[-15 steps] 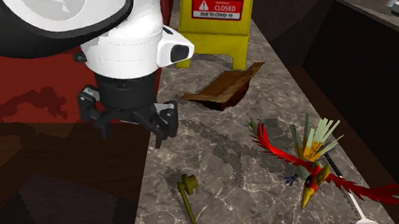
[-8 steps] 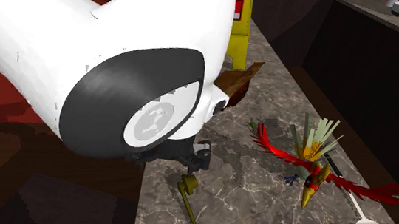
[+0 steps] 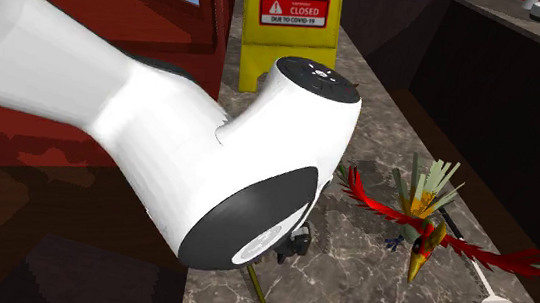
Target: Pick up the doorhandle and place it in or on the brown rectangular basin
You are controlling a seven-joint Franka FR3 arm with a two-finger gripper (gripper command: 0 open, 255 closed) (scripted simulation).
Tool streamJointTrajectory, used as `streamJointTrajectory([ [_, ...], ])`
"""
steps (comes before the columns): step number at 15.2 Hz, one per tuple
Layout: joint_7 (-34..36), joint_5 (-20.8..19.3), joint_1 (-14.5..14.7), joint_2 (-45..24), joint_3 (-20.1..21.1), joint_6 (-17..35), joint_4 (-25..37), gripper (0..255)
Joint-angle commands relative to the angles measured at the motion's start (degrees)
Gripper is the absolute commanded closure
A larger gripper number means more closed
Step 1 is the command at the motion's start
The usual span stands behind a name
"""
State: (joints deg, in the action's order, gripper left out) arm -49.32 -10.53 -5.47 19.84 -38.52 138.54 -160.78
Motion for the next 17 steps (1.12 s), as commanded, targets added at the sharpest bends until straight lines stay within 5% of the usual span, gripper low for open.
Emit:
streamJointTrajectory([
  [1, -1.07, 0.79, 0.7, -1.88, -0.96, 2.39, -0.56, 0],
  [5, -2.87, 3.17, 2.58, -5.44, -2.41, 6.52, -1.43, 0],
  [12, -2.87, 3.16, 2.56, -5.42, -2.39, 6.5, -1.43, 0],
  [13, -2.87, 3.16, 2.56, -5.42, -2.39, 6.5, -1.43, 255],
  [17, -2.68, 2.89, 2.37, -5.16, -2.29, 6.53, -1.7, 255],
])
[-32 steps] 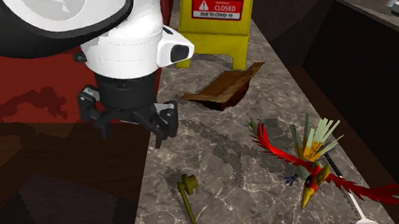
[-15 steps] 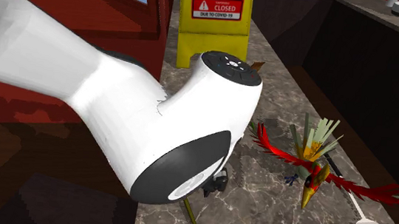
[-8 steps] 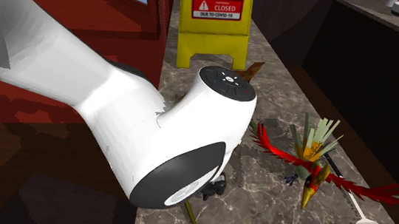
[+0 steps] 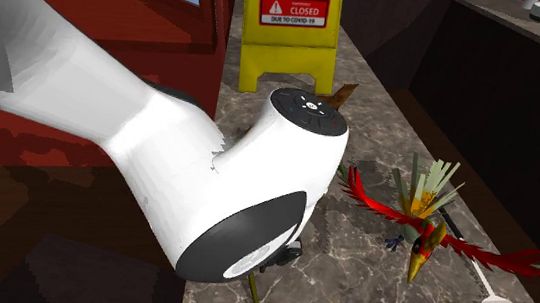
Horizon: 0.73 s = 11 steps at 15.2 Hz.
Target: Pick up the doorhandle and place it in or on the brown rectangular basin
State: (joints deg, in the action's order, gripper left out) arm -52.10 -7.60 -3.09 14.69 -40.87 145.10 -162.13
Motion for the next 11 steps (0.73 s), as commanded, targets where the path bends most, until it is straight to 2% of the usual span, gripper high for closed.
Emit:
streamJointTrajectory([
  [1, -0.01, -0.03, -0.02, -0.02, 0.0, -0.22, -0.15, 255],
  [5, -0.1, 0.24, 0.19, -0.29, -0.04, -0.04, -0.08, 255],
  [11, 3.27, -3.54, -2.76, 6.09, 2.7, -6.98, 0.94, 255],
])
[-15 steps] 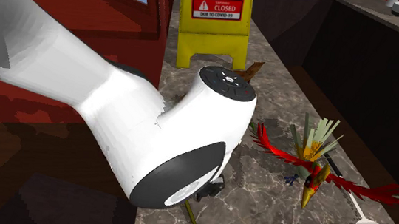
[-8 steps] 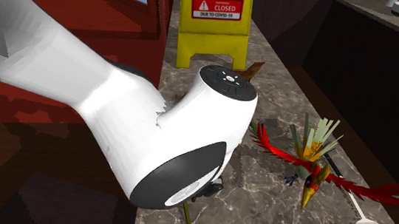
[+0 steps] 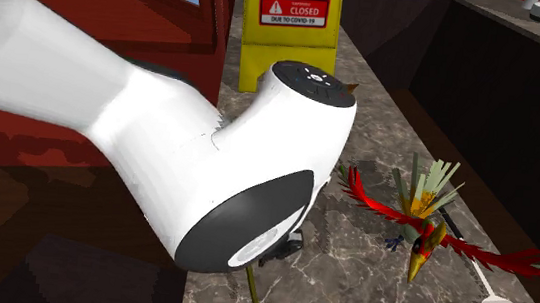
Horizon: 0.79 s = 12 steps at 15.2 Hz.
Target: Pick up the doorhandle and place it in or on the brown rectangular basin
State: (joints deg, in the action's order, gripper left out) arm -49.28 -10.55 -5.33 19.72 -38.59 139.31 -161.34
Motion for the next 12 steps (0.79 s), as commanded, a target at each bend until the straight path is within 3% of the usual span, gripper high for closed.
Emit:
streamJointTrajectory([
  [1, 0.85, -0.96, -0.88, 2.02, 0.83, -2.33, 0.37, 255],
  [12, 3.66, -2.57, -3.32, 10.74, 4.89, -14.21, 3.82, 255],
])
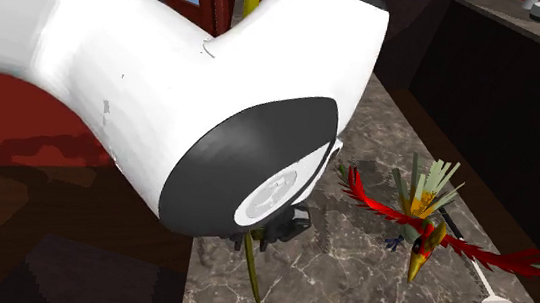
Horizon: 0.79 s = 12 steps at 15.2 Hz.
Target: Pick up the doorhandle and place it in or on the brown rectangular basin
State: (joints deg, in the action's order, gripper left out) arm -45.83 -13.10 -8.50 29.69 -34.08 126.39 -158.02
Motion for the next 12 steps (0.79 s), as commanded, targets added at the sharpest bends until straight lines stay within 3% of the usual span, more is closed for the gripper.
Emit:
streamJointTrajectory([
  [1, 0.37, -0.02, -0.26, 1.4, 0.72, -2.3, 0.9, 255],
  [12, 1.72, 0.68, -0.86, 6.77, 3.92, -12.78, 6.12, 255],
])
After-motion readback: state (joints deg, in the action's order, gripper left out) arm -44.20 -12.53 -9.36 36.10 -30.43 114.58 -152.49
